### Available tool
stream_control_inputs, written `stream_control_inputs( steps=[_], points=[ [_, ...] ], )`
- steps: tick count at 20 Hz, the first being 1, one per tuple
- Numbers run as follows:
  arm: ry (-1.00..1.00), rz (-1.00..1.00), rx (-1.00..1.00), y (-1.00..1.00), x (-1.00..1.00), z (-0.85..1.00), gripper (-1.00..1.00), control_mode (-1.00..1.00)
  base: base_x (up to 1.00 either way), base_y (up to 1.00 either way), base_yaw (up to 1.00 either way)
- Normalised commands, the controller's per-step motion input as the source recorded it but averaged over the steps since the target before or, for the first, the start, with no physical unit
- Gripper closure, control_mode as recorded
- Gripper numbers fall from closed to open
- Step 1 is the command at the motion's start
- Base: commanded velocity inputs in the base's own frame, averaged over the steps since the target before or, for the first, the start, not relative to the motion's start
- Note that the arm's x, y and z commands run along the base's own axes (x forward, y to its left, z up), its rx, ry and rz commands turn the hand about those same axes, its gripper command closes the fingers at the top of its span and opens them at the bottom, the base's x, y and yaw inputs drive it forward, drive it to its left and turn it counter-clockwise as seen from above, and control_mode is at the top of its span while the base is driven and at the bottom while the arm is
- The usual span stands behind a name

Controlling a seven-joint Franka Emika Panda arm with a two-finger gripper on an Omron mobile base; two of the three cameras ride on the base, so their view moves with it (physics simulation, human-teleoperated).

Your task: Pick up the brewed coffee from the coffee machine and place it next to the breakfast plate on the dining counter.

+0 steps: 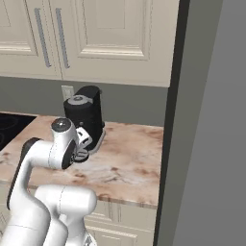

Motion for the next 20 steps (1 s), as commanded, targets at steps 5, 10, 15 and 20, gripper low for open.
stream_control_inputs(
  steps=[5, 10, 15, 20],
  points=[
    [-0.2, 0.01, -0.01, -0.21, -0.72, 0.51, 1.0, -1.0, 0.0, 0.0, 0.0],
    [-0.11, 0.0, 0.04, -0.46, -0.42, 0.33, 1.0, -1.0, 0.0, 0.0, 0.0],
    [-0.04, 0.01, 0.01, -0.09, -0.15, 0.0, 1.0, -1.0, 0.0, 0.0, 0.0],
    [-0.01, 0.0, 0.0, -0.02, 0.0, 0.0, 1.0, -1.0, 0.0, 0.0, 0.0]
  ],
)
